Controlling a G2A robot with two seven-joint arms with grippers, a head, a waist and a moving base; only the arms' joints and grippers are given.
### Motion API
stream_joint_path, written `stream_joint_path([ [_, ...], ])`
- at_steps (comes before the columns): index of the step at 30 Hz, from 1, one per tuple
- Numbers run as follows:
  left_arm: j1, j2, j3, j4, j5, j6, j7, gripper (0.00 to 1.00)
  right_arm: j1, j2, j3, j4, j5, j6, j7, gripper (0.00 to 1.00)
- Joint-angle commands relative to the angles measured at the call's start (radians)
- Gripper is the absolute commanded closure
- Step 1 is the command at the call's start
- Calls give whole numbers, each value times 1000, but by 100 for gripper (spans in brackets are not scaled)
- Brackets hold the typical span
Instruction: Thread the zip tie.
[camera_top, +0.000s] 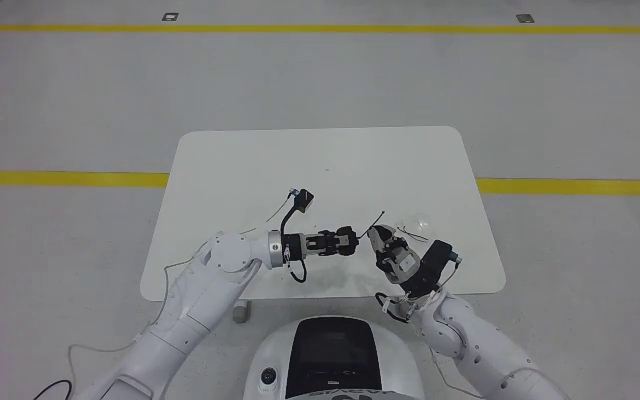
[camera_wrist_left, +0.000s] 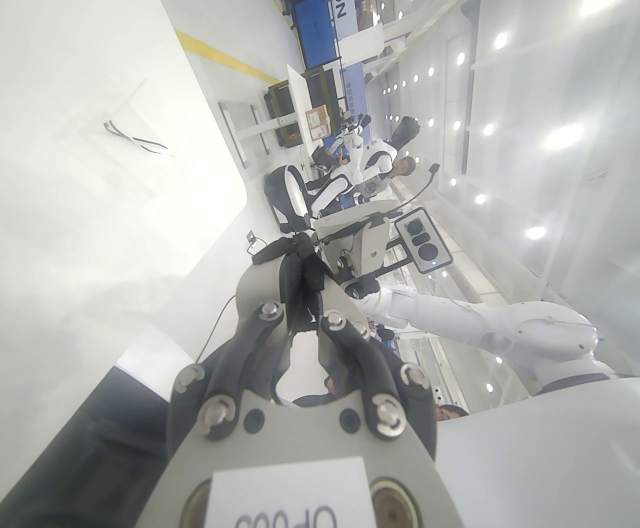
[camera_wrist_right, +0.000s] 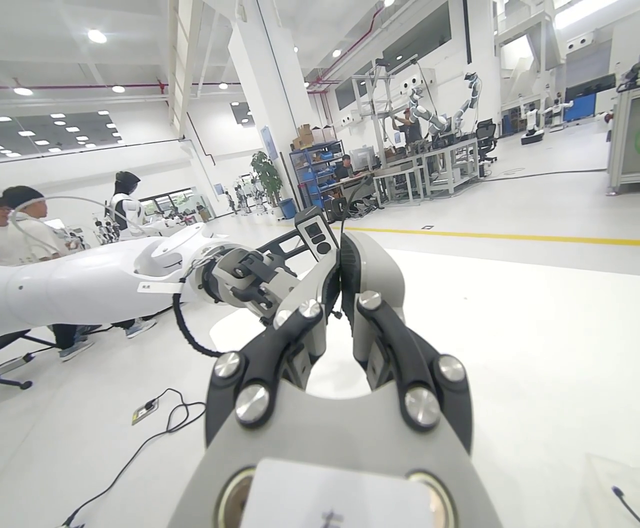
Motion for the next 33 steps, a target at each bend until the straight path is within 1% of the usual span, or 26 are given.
stream_joint_path([
  [1,0,0,0,0,0,0,0,100,-2,-3,4,0,-3,-2,2,100],
  [10,0,0,0,0,0,0,0,100,-10,-13,19,2,-10,-13,18,100],
  [33,0,0,0,0,0,0,0,100,-27,-31,39,-4,-36,-13,32,100],
])
